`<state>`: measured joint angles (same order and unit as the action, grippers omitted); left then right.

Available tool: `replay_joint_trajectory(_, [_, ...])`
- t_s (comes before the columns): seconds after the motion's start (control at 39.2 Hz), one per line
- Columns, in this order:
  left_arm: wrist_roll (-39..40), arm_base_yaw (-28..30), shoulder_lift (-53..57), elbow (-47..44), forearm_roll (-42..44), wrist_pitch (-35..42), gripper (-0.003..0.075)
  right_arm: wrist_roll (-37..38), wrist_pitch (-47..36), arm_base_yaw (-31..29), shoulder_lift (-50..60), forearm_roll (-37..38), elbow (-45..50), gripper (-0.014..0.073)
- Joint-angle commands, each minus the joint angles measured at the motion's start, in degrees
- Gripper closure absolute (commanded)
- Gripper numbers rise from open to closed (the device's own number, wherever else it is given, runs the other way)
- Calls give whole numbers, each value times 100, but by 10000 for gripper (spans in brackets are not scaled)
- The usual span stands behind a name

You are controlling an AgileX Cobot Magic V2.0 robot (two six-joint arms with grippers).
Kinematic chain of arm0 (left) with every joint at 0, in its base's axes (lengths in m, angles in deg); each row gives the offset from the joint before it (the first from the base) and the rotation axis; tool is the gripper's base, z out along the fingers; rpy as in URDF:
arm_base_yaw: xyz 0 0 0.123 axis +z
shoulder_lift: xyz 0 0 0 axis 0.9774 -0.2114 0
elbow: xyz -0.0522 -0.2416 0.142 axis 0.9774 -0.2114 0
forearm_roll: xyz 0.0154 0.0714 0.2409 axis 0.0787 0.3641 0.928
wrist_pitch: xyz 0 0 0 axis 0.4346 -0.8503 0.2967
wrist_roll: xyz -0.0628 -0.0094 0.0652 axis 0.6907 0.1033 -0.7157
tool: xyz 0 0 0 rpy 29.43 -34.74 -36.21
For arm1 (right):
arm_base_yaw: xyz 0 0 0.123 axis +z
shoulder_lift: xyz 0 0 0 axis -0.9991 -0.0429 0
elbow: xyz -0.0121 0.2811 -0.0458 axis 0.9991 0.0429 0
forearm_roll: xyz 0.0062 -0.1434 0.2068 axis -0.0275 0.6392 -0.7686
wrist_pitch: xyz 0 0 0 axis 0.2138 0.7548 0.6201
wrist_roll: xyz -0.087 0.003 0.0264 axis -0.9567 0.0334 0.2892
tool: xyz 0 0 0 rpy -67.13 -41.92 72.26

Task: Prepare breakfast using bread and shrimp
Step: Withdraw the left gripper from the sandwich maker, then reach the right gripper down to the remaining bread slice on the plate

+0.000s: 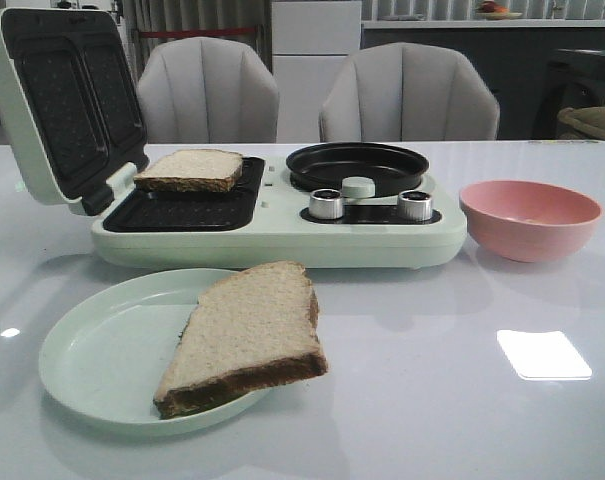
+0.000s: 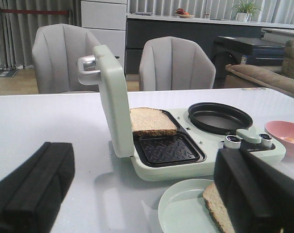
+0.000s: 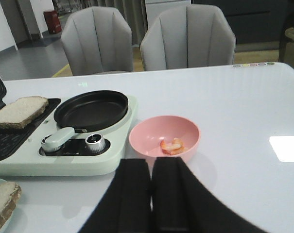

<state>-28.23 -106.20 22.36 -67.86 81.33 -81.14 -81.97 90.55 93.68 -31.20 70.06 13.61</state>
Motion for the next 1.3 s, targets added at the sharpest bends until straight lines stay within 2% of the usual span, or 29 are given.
replay_joint_trajectory(0.0, [61,-24,-42,148,21,359,81,9,-324,-16,-287,15,-242,430])
replay_joint_trajectory(0.33, [61,-24,-42,148,21,359,81,14,23,-9,-550,-181,-363,430])
replay_joint_trajectory(0.41, [61,-24,-42,148,21,359,81,14,354,-9,-684,-204,-601,428])
replay_joint_trajectory(0.51, [61,-24,-42,148,31,359,81,14,1041,-9,-1300,-256,-1212,354])
replay_joint_trajectory(0.66, [61,-24,-42,148,31,359,81,14,1586,-9,-2313,-519,-2000,162])
replay_joint_trajectory(0.79, [61,-24,-42,148,31,359,81,-40,2110,17,-3365,-1116,-2535,141])
replay_joint_trajectory(0.92, [61,-24,-7,148,31,359,81,-494,2441,220,-4382,-2267,-2973,141])
replay_joint_trajectory(1.1, [61,-24,105,148,45,359,81,-1597,2323,717,-5586,-3754,-3473,141])
replay_joint_trajectory(1.2, [61,-24,105,136,43,369,81,-2172,2200,1040,-6218,-4147,-3709,141])
replay_joint_trajectory(1.27, [61,-24,105,136,43,369,81,-2295,2083,1246,-6633,-4316,-3849,141])
